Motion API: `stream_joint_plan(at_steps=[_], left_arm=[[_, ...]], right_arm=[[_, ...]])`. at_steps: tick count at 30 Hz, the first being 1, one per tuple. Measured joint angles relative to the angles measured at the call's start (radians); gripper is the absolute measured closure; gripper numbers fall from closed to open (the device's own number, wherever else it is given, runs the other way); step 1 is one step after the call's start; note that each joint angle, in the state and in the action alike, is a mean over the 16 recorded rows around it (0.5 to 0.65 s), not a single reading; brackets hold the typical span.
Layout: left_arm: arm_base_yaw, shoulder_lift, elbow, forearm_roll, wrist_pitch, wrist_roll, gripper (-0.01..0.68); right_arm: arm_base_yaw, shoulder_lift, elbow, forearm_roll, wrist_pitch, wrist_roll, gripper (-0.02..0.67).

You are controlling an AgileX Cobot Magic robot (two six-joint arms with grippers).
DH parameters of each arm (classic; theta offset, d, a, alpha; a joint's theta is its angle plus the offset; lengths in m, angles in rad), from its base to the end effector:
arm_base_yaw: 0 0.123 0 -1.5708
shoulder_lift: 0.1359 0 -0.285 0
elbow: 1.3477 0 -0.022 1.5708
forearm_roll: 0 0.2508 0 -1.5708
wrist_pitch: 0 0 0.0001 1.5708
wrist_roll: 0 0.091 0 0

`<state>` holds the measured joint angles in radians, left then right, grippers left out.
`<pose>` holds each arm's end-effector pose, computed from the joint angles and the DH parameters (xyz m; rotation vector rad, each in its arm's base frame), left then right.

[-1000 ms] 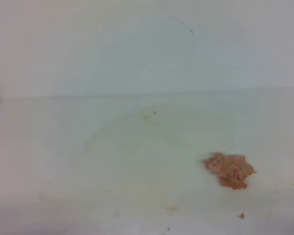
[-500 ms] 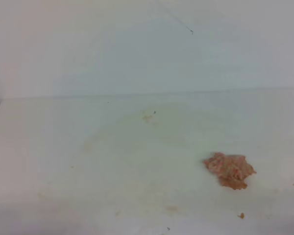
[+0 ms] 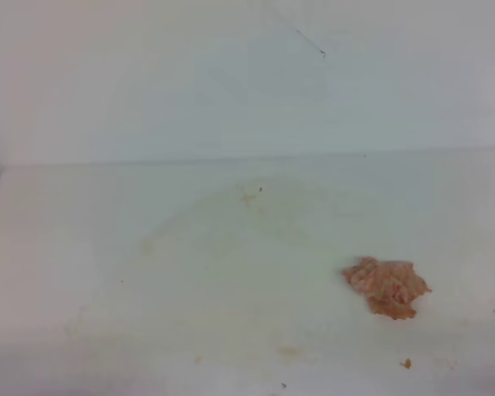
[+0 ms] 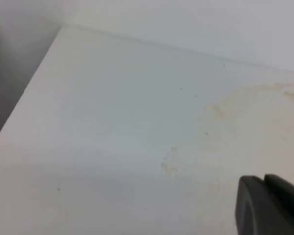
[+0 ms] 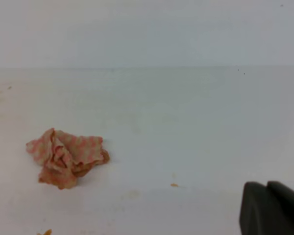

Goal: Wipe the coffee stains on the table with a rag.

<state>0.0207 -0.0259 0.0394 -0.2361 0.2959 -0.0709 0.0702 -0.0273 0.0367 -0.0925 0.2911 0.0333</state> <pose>0.0540 -0.0051 0.1753 -0.2348 1.7767 -0.2594 0.0540 0.0014 0.1761 -0.0928 1.7805 -0.0129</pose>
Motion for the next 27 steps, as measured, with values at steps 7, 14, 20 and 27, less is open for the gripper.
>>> stream_joint_plan(at_steps=[7, 14, 20, 27], left_arm=[[0.000, 0.000, 0.000, 0.000, 0.000, 0.000, 0.672], [0.000, 0.000, 0.000, 0.000, 0.000, 0.000, 0.672], [0.000, 0.000, 0.000, 0.000, 0.000, 0.000, 0.672], [0.000, 0.000, 0.000, 0.000, 0.000, 0.000, 0.672]], right_arm=[[0.000, 0.000, 0.000, 0.000, 0.000, 0.000, 0.652], [0.000, 0.000, 0.000, 0.000, 0.000, 0.000, 0.652], [0.000, 0.001, -0.002, 0.000, 0.002, 0.000, 0.652], [0.000, 0.001, -0.003, 0.000, 0.003, 0.000, 0.651]])
